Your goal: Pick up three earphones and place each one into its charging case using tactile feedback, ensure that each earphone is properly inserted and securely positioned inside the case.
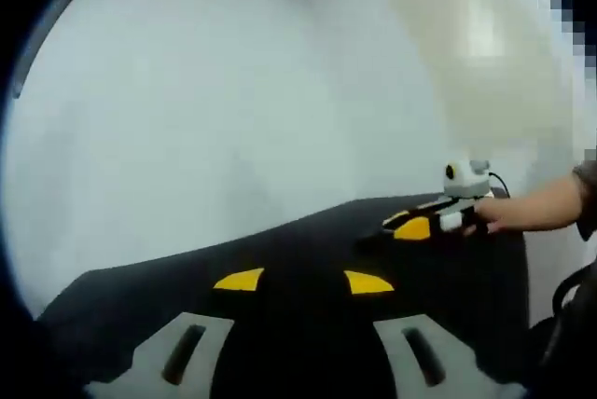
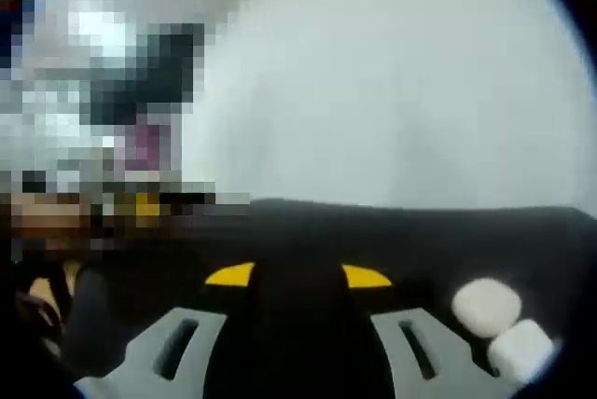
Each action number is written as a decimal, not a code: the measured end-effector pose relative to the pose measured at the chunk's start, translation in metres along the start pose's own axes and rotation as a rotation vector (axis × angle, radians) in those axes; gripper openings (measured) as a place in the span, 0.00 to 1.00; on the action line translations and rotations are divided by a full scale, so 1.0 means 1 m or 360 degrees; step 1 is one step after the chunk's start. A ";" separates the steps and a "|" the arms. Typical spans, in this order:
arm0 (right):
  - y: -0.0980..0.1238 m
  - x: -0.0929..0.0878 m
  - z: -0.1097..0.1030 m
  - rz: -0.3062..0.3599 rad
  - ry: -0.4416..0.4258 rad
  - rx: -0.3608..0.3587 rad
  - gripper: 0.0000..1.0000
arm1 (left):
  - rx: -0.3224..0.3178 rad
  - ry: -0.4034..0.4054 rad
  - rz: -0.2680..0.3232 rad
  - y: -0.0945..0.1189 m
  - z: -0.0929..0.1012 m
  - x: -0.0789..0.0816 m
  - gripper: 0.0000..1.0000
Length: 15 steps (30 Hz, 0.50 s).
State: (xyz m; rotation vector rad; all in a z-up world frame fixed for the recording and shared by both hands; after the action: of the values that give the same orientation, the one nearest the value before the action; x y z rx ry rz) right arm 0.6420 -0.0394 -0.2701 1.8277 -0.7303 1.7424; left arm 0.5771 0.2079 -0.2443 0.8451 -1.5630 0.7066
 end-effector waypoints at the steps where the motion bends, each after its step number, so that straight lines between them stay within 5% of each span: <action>1: 0.001 0.001 0.000 0.0015 -0.0047 0.0014 0.35 | 0.0015 0.0017 0.0024 -0.001 -0.001 0.000 0.29; 6: 0.000 0.001 0.003 0.0007 -0.0039 -0.0003 0.33 | 0.0079 0.0170 0.0135 -0.007 -0.002 -0.017 0.27; 8: 0.000 -0.001 0.004 -0.0017 0.0005 0.0010 0.33 | 0.0171 -0.0079 -0.0130 -0.008 -0.003 -0.028 0.26; 11: 0.001 0.001 0.003 0.0012 0.0016 0.0051 0.33 | -0.0021 -0.0140 -0.0011 -0.011 0.028 -0.022 0.28; 15: 0.004 0.003 0.006 0.0034 0.0011 0.0037 0.33 | 0.0012 -0.0129 0.0014 -0.011 0.029 -0.016 0.30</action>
State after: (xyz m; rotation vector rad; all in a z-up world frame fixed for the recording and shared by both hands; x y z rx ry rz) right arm 0.6442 -0.0467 -0.2672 1.8345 -0.7325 1.7773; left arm 0.5714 0.1805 -0.2650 0.8823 -1.6383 0.6922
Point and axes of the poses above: the point that each gripper's makers call its tool centre point, and the gripper's own axes: y roughly backward along the fingers, z roughly to its right, x roughly out of its top, the point moved 5 cm from there along y, roughly backward along the fingers, and after that the axes turned 3 degrees about -x, right-handed, at the moved point
